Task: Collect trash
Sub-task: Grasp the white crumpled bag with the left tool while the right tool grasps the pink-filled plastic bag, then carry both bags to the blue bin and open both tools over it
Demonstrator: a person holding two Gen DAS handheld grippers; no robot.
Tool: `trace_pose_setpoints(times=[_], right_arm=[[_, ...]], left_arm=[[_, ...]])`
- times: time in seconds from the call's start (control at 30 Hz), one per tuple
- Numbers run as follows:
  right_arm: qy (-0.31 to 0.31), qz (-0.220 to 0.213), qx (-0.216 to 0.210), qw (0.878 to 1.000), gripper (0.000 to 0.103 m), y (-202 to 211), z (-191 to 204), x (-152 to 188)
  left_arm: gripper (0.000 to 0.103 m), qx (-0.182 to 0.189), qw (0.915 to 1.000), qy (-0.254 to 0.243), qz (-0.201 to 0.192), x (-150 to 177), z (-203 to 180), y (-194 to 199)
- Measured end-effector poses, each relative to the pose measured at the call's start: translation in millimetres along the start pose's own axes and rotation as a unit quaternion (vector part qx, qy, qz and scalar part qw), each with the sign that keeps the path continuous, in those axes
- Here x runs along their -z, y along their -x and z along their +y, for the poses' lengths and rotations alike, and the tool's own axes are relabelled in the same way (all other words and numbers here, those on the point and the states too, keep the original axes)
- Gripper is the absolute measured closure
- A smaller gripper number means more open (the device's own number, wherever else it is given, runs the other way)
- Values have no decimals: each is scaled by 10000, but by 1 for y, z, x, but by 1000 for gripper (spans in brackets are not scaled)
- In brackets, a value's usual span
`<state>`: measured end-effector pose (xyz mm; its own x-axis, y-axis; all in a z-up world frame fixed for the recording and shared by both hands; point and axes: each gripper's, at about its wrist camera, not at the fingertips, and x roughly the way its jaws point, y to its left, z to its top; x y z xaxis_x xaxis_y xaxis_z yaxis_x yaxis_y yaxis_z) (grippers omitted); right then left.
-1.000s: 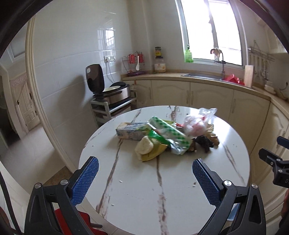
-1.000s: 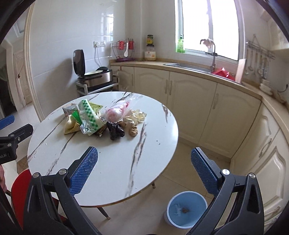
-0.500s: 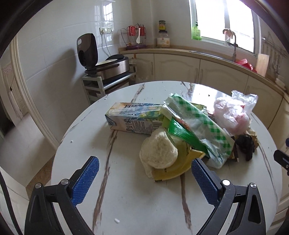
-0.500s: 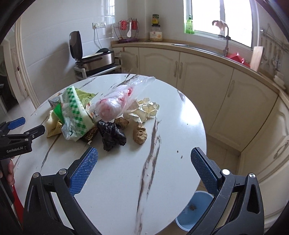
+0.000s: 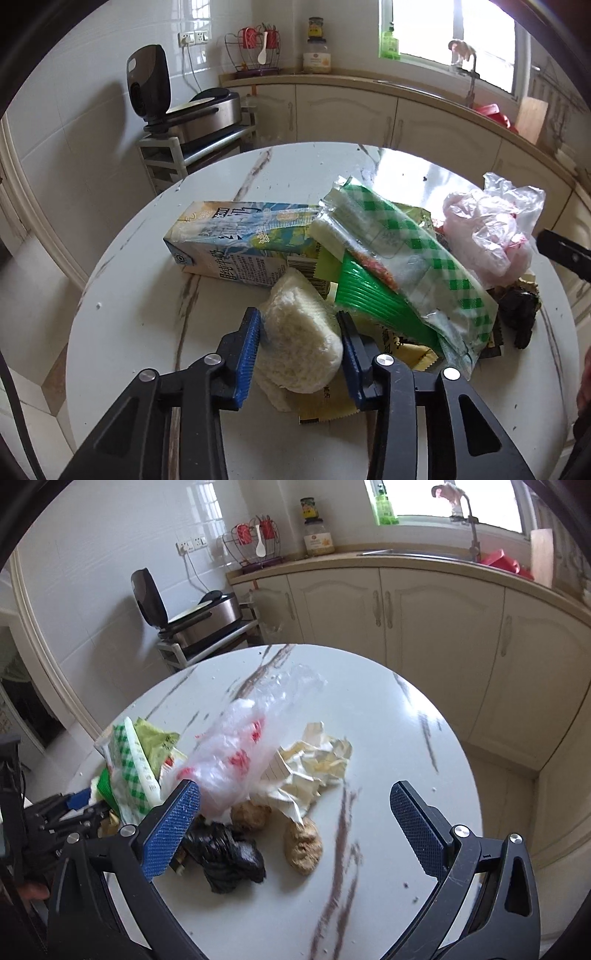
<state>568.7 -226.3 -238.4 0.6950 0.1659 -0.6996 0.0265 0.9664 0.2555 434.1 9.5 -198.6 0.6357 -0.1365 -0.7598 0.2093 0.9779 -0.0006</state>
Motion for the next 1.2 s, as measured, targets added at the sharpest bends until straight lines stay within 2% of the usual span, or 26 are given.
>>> trace_pose_setpoints(times=[0.13, 0.2, 0.23, 0.27, 0.3, 0.33, 0.37, 0.5, 0.73, 0.87, 1.0, 1.2], right_arm=[[-242, 4, -81, 9997, 1, -21, -1, -20], [-269, 16, -67, 9996, 11, -29, -1, -25], [-248, 24, -68, 9997, 31, -32, -1, -27], [-197, 43, -17, 9998, 57, -34, 1, -26], [-106, 82, 15, 9999, 69, -36, 2, -26], [-72, 62, -2, 10000, 84, -35, 3, -26], [-45, -24, -98, 9999, 92, -30, 4, -25], [181, -740, -458, 9960, 97, 16, 18, -21], [185, -1320, -810, 9878, 97, 102, 10, -22], [122, -1537, -669, 9858, 97, 153, -19, -10], [23, -1687, -326, 9851, 97, 199, -61, 11], [-320, -1666, 484, 9843, 97, 245, -135, 57]], left_arm=[[67, 167, 9998, 66, -64, 6, 5, 17], [67, 178, 9997, 92, -114, 13, 5, 27], [67, 201, 9997, 106, -133, 14, 7, 32], [67, 217, 9996, 122, -163, 16, 8, 39], [67, 230, 9994, 133, -205, 19, 8, 45], [67, 236, 9993, 147, -244, 20, 9, 51], [67, 226, 9992, 153, -293, 21, 8, 59], [67, 284, 9984, 137, -473, 23, 6, 84], [67, 350, 9963, -21, -783, 26, -24, 131], [67, 653, 9936, -287, -877, 30, -68, 150], [67, 982, 9895, -652, -841, 33, -127, 150], [67, 1724, 9749, -1298, -541, 39, -236, 128]])
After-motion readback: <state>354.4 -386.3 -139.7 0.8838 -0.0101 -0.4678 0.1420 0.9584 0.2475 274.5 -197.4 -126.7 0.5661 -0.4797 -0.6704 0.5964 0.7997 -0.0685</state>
